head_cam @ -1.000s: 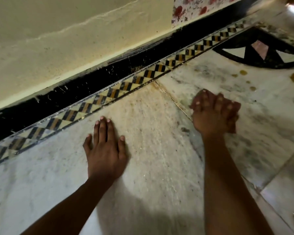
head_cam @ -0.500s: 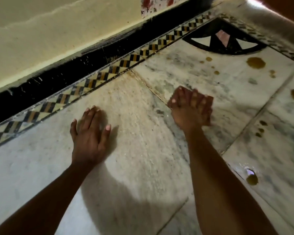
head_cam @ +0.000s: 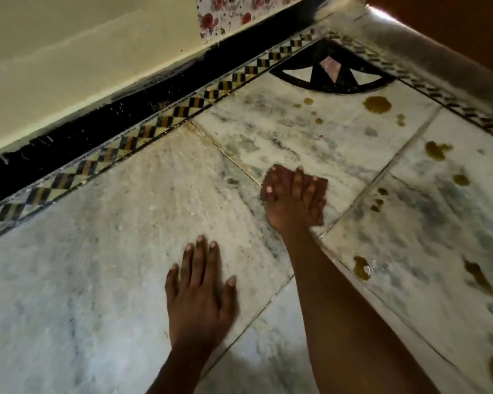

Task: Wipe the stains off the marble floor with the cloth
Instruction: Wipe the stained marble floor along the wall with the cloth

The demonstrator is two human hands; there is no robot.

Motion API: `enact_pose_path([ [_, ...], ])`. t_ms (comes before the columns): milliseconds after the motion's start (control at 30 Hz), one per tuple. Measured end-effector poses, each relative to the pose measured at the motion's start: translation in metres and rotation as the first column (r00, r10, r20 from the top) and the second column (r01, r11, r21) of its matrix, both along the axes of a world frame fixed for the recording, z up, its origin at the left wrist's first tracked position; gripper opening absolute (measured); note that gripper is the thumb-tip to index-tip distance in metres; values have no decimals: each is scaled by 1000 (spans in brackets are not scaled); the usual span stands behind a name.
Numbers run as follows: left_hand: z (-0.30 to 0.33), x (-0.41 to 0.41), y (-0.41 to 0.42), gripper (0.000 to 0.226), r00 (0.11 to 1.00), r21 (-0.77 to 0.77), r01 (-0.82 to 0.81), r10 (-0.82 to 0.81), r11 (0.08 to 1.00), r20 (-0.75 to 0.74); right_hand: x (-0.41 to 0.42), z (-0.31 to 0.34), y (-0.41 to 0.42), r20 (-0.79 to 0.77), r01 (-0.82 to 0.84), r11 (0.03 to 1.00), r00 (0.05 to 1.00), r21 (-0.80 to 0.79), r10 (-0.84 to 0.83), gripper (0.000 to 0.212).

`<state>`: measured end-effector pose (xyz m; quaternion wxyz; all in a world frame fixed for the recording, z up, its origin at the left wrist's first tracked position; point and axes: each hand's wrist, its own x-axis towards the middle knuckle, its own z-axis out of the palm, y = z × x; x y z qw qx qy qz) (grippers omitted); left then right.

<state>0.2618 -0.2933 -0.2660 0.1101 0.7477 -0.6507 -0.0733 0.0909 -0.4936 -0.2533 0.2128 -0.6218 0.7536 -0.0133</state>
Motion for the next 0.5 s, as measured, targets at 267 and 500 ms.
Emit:
enact_pose_path([
  [267,-2,3,-1,72,1000,-41,-6,7,999,24,-24,6,88,657,-170,942,680,-291,326,41],
  [500,-4,2,-1,72,999,-62,-7,10,998,36,-22,38,77,961,330,904,-145,270,-234,33],
])
